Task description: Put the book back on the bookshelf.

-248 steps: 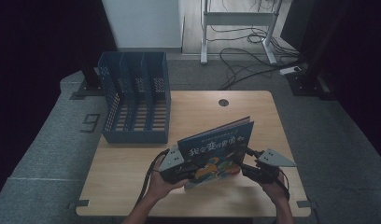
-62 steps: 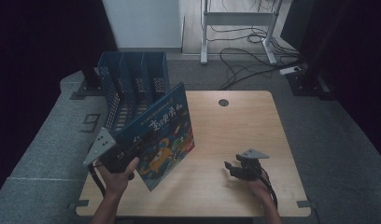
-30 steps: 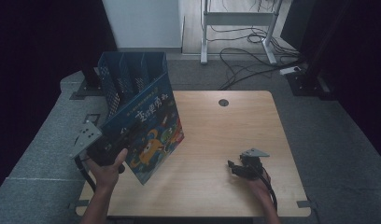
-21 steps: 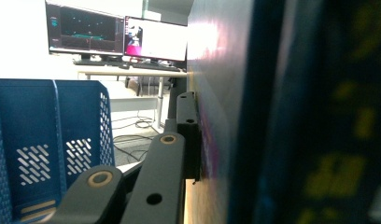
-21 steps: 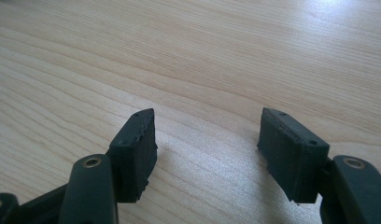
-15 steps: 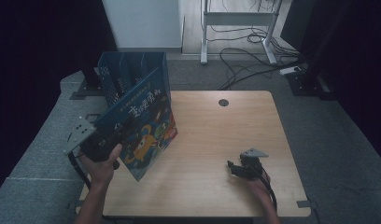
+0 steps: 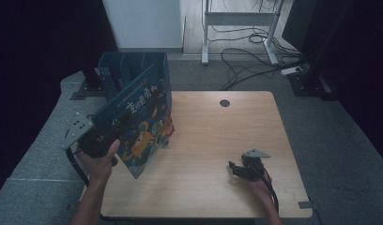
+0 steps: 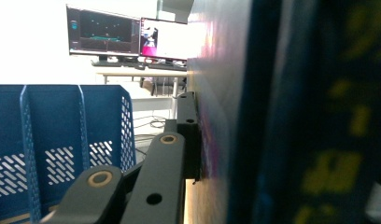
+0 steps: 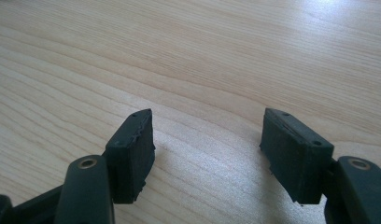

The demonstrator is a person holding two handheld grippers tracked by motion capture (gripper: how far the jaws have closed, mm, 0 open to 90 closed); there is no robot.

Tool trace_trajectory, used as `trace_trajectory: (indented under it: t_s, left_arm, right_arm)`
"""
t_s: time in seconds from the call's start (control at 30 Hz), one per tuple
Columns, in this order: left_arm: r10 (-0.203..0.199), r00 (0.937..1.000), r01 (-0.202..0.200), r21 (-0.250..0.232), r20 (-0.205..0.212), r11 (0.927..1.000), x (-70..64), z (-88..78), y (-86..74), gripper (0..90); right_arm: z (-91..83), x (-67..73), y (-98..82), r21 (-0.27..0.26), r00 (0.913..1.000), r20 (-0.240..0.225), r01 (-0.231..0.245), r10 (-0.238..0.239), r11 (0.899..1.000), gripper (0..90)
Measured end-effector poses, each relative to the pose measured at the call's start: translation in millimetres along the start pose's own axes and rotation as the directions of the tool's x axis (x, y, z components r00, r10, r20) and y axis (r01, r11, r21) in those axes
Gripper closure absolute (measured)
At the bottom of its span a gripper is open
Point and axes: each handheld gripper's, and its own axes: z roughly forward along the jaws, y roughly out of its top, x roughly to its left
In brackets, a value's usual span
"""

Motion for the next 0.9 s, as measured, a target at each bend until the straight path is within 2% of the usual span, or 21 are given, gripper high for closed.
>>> trace_trajectory:
  t_s: [0.17, 0.53, 0.73, 0.9]
  left_arm:
    - [0.008, 0.9993, -0.009, -0.024, -0.035, 0.9997, 0.7, 3.7, 1.6, 82.1]
    - [0.018, 0.9965, -0.02, -0.02, -0.082, 0.9996, 6.6, 14.8, 6.4, 82.0]
    - [0.008, 0.9956, -0.009, -0.01, -0.094, 0.9999, 12.4, 19.5, 9.7, 82.0]
    - [-0.011, 0.9945, 0.009, -0.02, -0.104, 0.9998, 16.6, 24.2, 13.0, 81.9]
  right_arm:
    - [0.2, 1.0, 0.0, 0.002, 0.9999, 0.007, 0.009, -0.009, 1.0, 33.9]
    - [0.2, 1.3, 0.0, 0.002, 0.9999, 0.01, 0.007, -0.007, 1.0, 33.9]
    - [0.3, 1.6, 0.0, 0.002, 0.9999, 0.014, 0.008, -0.008, 1.0, 33.9]
    - [0.3, 2.1, -0.1, 0.004, 0.9997, 0.019, 0.013, -0.013, 1.0, 33.8]
